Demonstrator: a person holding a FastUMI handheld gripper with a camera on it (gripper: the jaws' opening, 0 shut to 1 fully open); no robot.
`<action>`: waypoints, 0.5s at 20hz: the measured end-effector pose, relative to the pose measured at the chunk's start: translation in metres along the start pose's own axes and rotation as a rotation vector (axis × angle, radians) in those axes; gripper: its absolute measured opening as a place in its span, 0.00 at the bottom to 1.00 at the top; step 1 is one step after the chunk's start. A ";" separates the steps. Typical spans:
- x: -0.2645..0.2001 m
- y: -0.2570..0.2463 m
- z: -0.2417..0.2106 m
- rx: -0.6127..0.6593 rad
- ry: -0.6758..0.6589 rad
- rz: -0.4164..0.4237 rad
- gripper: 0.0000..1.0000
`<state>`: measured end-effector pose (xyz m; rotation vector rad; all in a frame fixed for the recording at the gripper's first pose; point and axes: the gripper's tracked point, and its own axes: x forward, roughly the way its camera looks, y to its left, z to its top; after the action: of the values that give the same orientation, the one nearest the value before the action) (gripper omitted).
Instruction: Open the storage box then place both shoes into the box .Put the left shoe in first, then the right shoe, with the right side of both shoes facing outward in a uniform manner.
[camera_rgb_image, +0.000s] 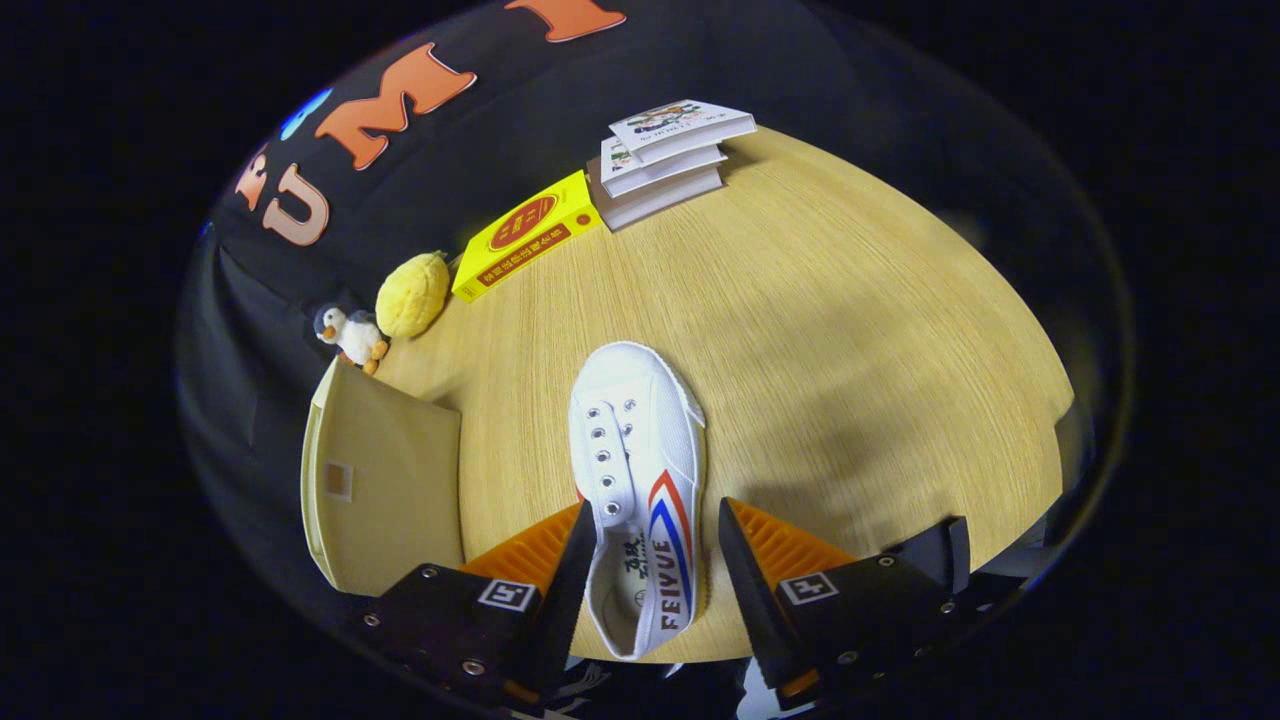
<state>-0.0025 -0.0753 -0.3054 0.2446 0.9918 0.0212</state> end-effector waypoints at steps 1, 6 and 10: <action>0.004 -0.002 -0.005 -0.015 0.024 -0.001 0.71; 0.025 -0.005 -0.015 -0.110 0.079 -0.034 0.46; 0.030 -0.007 -0.017 -0.199 0.090 -0.047 0.39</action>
<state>-0.0006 -0.0746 -0.3403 0.0383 1.0772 0.0883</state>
